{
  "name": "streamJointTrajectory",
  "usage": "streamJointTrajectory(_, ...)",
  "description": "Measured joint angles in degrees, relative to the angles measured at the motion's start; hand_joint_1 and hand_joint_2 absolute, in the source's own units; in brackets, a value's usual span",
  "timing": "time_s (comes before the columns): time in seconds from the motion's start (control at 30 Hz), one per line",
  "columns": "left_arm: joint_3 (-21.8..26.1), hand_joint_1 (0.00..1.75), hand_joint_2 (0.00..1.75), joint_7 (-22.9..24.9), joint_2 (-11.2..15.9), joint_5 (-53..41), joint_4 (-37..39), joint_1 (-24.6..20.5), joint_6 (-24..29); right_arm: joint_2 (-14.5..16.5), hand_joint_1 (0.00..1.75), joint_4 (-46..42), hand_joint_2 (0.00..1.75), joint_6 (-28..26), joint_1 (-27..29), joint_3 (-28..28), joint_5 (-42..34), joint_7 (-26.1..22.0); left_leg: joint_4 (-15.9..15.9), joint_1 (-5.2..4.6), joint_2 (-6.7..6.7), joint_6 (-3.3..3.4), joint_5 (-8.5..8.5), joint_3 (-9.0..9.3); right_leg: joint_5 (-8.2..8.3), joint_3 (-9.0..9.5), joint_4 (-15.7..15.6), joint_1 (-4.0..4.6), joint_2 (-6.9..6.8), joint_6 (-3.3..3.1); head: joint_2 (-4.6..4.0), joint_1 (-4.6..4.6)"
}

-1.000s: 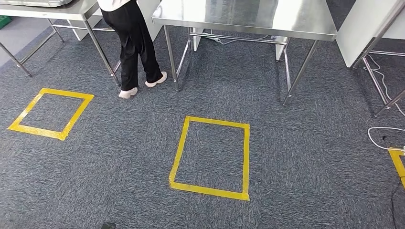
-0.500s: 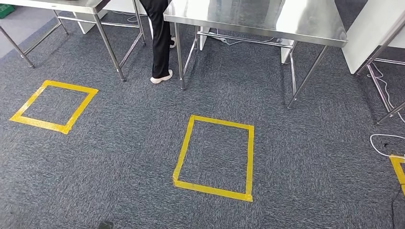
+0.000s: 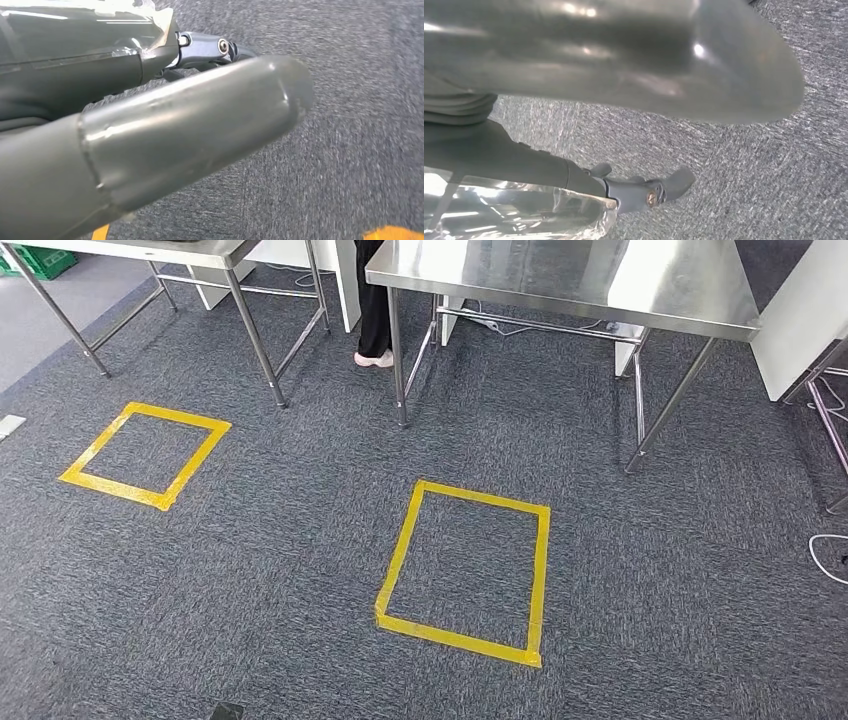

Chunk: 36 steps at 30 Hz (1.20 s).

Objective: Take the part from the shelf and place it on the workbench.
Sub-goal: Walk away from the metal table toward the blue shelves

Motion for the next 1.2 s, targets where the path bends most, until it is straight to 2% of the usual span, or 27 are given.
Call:
streamJointTrajectory(0.07,0.0,0.00,0.00,0.0,0.0,0.1,0.0,0.0,0.0,0.0,0.00,0.0,0.00,0.0,0.1,0.0,0.1,0.0,7.7,0.38,0.61,-0.77,-3.90,-3.58,0.03,-0.13,0.0,0.09,-0.51,-0.23,0.00,-0.14)
streamJointTrajectory(0.1,0.0,0.00,0.00,0.0,0.0,0.2,0.0,0.1,0.0,0.0,0.00,0.0,0.00,0.0,0.1,0.0,0.2,0.0,10.7,0.63,0.74,-1.10,-4.86,-5.02,0.02,-0.18,0.0,0.07,-0.80,-0.23,0.00,-0.12)
streamJointTrajectory(0.13,0.0,0.00,0.00,0.0,0.1,0.2,0.0,0.1,0.0,0.0,0.00,0.0,0.00,0.0,0.1,0.0,0.2,0.0,11.5,0.91,0.93,-1.40,-4.56,-5.46,0.01,-0.20,0.1,0.02,-1.10,-0.21,0.00,-0.14)
streamJointTrajectory(0.17,0.0,0.00,0.00,0.0,0.1,0.3,0.0,0.2,0.0,0.0,0.00,0.0,0.00,0.0,0.1,0.0,0.3,0.0,10.2,1.21,1.20,-1.67,-3.25,-4.83,-0.03,-0.17,0.1,-0.08,-1.39,-0.15,0.00,-0.14)
streamJointTrajectory(0.23,0.0,0.00,0.00,0.1,0.1,0.4,0.0,0.2,0.0,0.1,0.00,0.0,0.00,0.1,0.0,0.2,0.3,0.0,2.7,1.69,2.59,-2.13,0.66,-0.99,-0.27,-0.09,0.4,-0.19,-1.95,0.22,0.00,-0.19)
streamJointTrajectory(0.27,0.0,0.00,0.00,0.1,0.1,0.4,0.0,0.1,0.0,0.1,0.00,0.0,0.00,0.1,0.0,0.3,0.4,0.0,-0.8,1.70,3.16,-2.11,1.93,0.75,-0.52,-0.15,0.7,-0.06,-2.19,0.60,0.00,-0.21)
streamJointTrajectory(0.33,0.0,0.00,0.00,0.1,0.1,0.4,0.0,-0.1,0.0,0.0,0.00,-0.1,0.00,0.1,0.0,0.5,0.4,0.0,-4.1,1.39,3.56,-1.56,2.68,2.20,-0.83,-0.27,1.0,0.34,-2.77,1.43,0.00,-0.10)
streamJointTrajectory(0.4,0.0,0.00,0.00,0.1,0.1,0.4,0.0,-0.1,0.0,0.0,0.00,-0.1,0.00,0.1,0.0,0.7,0.5,0.0,-4.3,0.96,2.65,-0.46,2.87,2.00,-0.89,-0.26,0.8,0.51,-3.39,2.22,0.00,0.08)
streamJointTrajectory(0.47,0.0,0.00,0.00,0.1,0.1,0.5,0.0,-0.1,0.0,0.0,0.00,-0.1,0.00,0.1,-0.1,0.8,0.6,0.0,-4.7,0.83,1.95,0.59,3.35,1.96,-2.05,-0.94,2.4,0.31,-2.79,2.62,0.00,0.13)
streamJointTrajectory(0.5,0.0,0.00,0.00,0.1,0.1,0.5,0.0,-0.1,0.0,0.0,0.00,-0.1,0.00,0.1,-0.1,0.9,0.6,0.0,-4.9,0.87,1.61,1.07,3.60,1.93,-3.49,-2.12,4.9,0.20,-2.06,2.53,0.00,0.18)
streamJointTrajectory(0.57,0.0,0.00,0.00,0.1,0.1,0.5,0.0,-0.1,0.0,0.0,0.00,-0.1,0.00,0.1,0.0,1.0,0.6,0.0,-4.9,0.78,0.78,1.58,3.80,1.62,-7.07,-5.85,12.8,0.16,-0.71,2.13,0.00,0.27)
streamJointTrajectory(0.6,0.0,0.00,0.00,0.1,0.1,0.5,0.0,-0.1,0.0,-0.1,0.00,-0.1,0.00,0.1,0.1,1.0,0.6,0.0,-4.9,0.69,0.23,1.70,3.87,1.50,-8.27,-7.53,16.3,0.21,-0.40,2.15,0.00,0.28)
streamJointTrajectory(0.63,0.0,0.00,0.00,0.1,0.1,0.5,0.0,-0.1,0.0,-0.1,0.00,-0.1,0.00,0.1,0.2,1.0,0.6,0.0,-4.9,0.59,-0.38,1.75,3.91,1.43,-8.55,-8.33,17.9,0.28,-0.23,2.34,0.00,0.29)
streamJointTrajectory(0.67,0.0,0.00,0.00,0.1,0.1,0.5,0.0,0.0,0.0,-0.1,0.00,-0.1,0.00,0.1,0.2,1.0,0.6,0.0,-4.9,0.53,-1.05,1.77,3.96,1.41,-7.83,-7.90,17.1,0.35,-0.05,2.66,0.00,0.31)
streamJointTrajectory(0.73,0.0,0.00,0.00,0.1,0.0,0.5,0.0,0.0,0.0,-0.1,0.00,-0.1,0.00,0.2,0.2,1.0,0.7,0.0,-4.8,0.50,-2.34,1.67,4.05,1.46,-4.58,-4.28,9.7,0.36,1.08,3.21,0.00,0.34)
streamJointTrajectory(0.77,0.0,0.00,0.00,0.1,0.0,0.5,0.0,0.0,0.0,-0.1,0.00,-0.1,0.00,0.2,0.2,1.0,0.7,0.0,-4.7,0.39,-2.97,1.52,4.06,1.44,-3.09,-2.46,5.7,0.45,2.03,3.17,0.00,0.37)
streamJointTrajectory(0.8,0.0,0.00,0.00,0.1,0.0,0.5,0.0,0.0,0.0,-0.2,0.00,-0.1,0.00,0.2,0.2,1.0,0.7,0.0,-4.6,0.28,-3.47,1.32,4.11,1.38,-2.10,-1.24,2.9,0.53,2.68,2.92,0.00,0.36)
streamJointTrajectory(0.83,0.0,0.00,0.00,0.1,0.0,0.5,0.0,0.0,0.0,-0.2,0.00,-0.1,0.00,0.2,0.2,1.0,0.7,0.0,-4.6,0.18,-3.94,1.08,4.14,1.28,-1.64,-0.70,1.5,0.66,3.08,2.55,0.00,0.35)
streamJointTrajectory(0.87,0.0,0.00,0.00,0.1,0.0,0.5,0.0,0.1,0.0,-0.2,0.00,-0.1,0.00,0.2,0.1,1.0,0.7,0.0,-4.6,0.10,-4.39,0.79,4.21,1.17,-1.51,-0.56,1.2,0.85,2.81,2.10,0.00,0.34)
streamJointTrajectory(0.9,0.0,0.00,0.00,0.1,0.0,0.5,0.0,0.1,0.0,-0.2,0.00,-0.1,0.00,0.2,0.0,1.0,0.7,0.0,-4.6,0.16,-4.69,0.48,4.28,1.03,-1.35,-0.40,1.2,0.65,2.24,1.66,0.00,0.32)
streamJointTrajectory(0.93,0.0,0.00,0.00,0.1,0.1,0.5,0.0,0.3,0.0,-0.2,0.00,-0.1,0.00,0.2,0.0,1.1,0.7,0.0,-4.3,0.21,-4.31,0.19,4.10,0.82,-1.17,-0.21,1.1,0.44,1.74,1.23,0.00,0.30)
streamJointTrajectory(1.0,-0.1,0.00,0.00,0.1,0.1,0.5,0.1,0.3,0.0,-0.1,0.00,-0.1,0.00,0.1,0.0,1.1,0.7,0.0,-1.3,0.28,-1.88,-0.35,1.94,-0.60,-0.87,0.01,0.8,-0.04,0.62,0.23,0.00,0.09)
streamJointTrajectory(1.03,-0.1,0.00,0.00,0.1,0.1,0.5,0.1,0.3,0.0,-0.1,0.00,-0.2,0.00,0.1,0.1,1.1,0.7,0.0,2.0,0.34,-0.44,-0.60,-0.03,-2.08,-0.85,0.00,0.8,0.02,0.01,-0.09,0.00,-0.02)
streamJointTrajectory(1.1,-0.1,0.00,0.00,0.1,0.1,0.5,0.1,0.3,0.0,-0.1,0.00,-0.2,0.00,0.0,0.3,1.1,0.7,0.0,9.6,0.58,0.80,-1.13,-3.60,-5.71,-0.91,-0.09,0.8,0.15,-1.31,-0.40,0.00,-0.14)
streamJointTrajectory(1.13,-0.1,0.00,0.00,0.1,0.1,0.5,0.1,0.3,0.0,-0.1,0.00,-0.2,0.00,0.0,0.4,1.1,0.7,0.0,11.8,0.76,1.00,-1.36,-4.12,-6.83,-0.94,-0.13,0.8,0.18,-1.97,-0.42,0.00,-0.13)
streamJointTrajectory(1.17,-0.1,0.00,0.00,0.1,0.1,0.5,0.1,0.4,0.0,-0.1,0.00,-0.2,0.00,0.0,0.3,1.1,0.7,0.0,11.8,0.94,1.21,-1.52,-3.46,-6.81,-0.98,-0.13,0.9,0.18,-2.59,-0.43,0.00,-0.15)
streamJointTrajectory(1.2,-0.1,0.00,0.00,0.1,0.1,0.5,0.1,0.4,0.0,-0.1,0.00,-0.2,0.00,0.0,0.3,1.1,0.7,0.0,9.4,1.11,1.62,-1.61,-1.85,-5.54,-1.04,-0.07,0.9,0.16,-3.17,-0.38,0.00,-0.15)
